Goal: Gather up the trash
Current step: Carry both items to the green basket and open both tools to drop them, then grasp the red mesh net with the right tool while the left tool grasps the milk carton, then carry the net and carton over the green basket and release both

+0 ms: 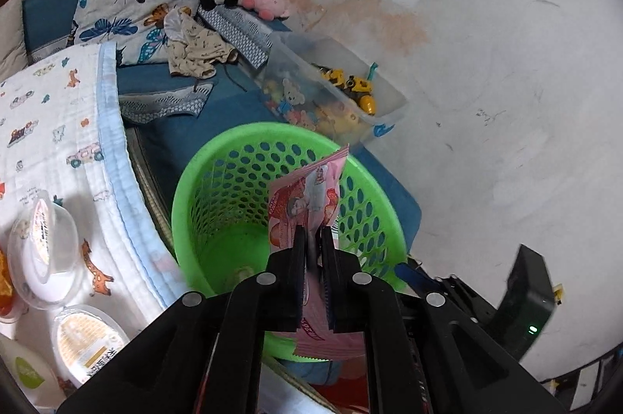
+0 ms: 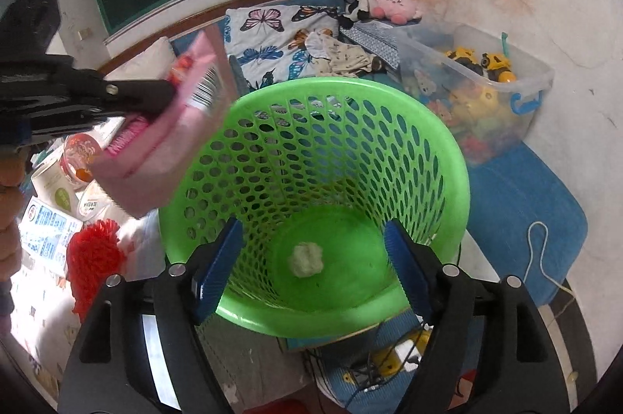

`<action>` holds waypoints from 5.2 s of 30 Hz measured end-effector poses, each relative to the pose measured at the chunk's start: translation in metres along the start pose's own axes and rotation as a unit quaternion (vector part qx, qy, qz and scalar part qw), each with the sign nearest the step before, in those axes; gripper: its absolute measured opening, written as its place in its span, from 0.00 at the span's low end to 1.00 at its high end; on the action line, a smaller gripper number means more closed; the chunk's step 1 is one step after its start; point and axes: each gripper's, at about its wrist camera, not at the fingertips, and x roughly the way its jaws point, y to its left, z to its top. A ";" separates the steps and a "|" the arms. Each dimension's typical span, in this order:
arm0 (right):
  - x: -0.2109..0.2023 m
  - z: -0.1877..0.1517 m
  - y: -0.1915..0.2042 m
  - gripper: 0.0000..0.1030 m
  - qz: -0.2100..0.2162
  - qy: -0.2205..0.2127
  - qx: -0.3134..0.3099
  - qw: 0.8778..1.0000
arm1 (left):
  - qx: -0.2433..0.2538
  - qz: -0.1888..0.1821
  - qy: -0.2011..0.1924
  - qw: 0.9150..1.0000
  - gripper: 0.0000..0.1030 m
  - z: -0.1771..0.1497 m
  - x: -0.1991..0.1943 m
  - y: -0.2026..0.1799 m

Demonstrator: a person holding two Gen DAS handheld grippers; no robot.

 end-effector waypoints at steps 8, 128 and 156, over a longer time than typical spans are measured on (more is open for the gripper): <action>-0.008 -0.006 0.002 0.75 0.003 -0.002 0.005 1.000 | -0.014 0.002 0.010 1.000 0.43 -0.009 0.011 0.006; -0.040 0.005 0.079 0.42 0.120 -0.047 -0.008 0.992 | -0.018 0.168 -0.105 0.980 0.44 -0.112 -0.143 0.059; 0.003 0.029 -0.013 0.69 0.005 -0.037 0.038 0.999 | 0.061 0.124 -0.066 0.988 0.43 -0.007 -0.044 -0.006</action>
